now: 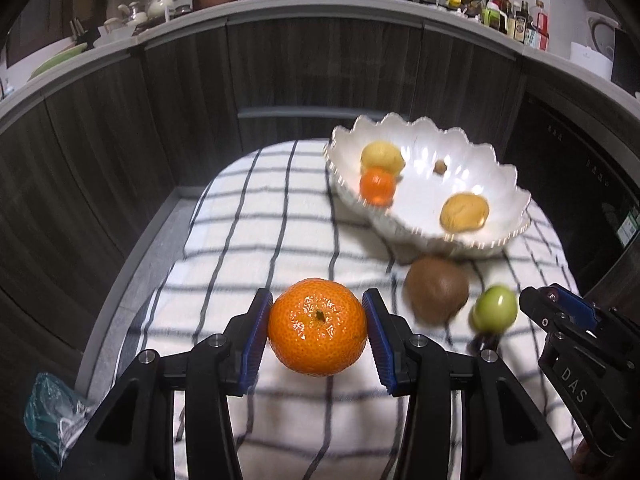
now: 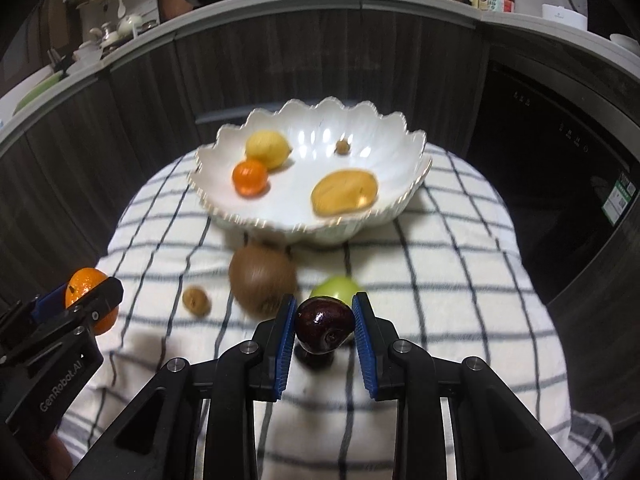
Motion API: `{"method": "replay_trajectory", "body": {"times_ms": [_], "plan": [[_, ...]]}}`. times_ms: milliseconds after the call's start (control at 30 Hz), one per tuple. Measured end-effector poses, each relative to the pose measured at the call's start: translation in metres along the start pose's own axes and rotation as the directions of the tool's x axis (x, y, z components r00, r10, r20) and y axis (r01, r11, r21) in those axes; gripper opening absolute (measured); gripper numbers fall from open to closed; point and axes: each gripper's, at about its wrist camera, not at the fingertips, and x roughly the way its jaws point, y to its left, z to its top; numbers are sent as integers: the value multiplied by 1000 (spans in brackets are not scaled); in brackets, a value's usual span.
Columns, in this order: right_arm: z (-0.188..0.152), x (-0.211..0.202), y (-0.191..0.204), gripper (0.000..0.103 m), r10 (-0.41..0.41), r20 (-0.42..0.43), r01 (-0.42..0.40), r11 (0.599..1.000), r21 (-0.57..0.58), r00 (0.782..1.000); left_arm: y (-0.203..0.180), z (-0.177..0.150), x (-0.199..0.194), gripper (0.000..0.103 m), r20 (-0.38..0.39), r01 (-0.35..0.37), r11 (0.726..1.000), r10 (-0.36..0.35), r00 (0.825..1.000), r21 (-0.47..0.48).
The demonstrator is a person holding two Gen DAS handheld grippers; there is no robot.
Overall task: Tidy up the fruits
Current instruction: 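Carry the tangerine and cherry over the white bowl and open both grippers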
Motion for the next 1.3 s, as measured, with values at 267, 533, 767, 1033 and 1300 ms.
{"method": "replay_trajectory", "body": {"times_ms": [267,533,767,1033,1300], "plan": [[39,12,-15,30,-18,47,18,1000,9,999,-20,40,20,46,40,25,1000,-25,999,14],[76,36,-23,30,-20,64,20,1000,1,998,-35,75,47,46,55,42,998,-44,998,38],[100,70,-32,30,-15,35,15,1000,-9,999,-50,95,80,46,33,68,996,-70,997,61],[99,107,-41,30,-10,-36,10,1000,-1,999,-62,100,113,46,-15,83,992,-82,997,95],[95,114,-41,37,-13,-73,12,1000,-18,997,-62,96,121,48,-75,79,993,-72,995,92]]}}
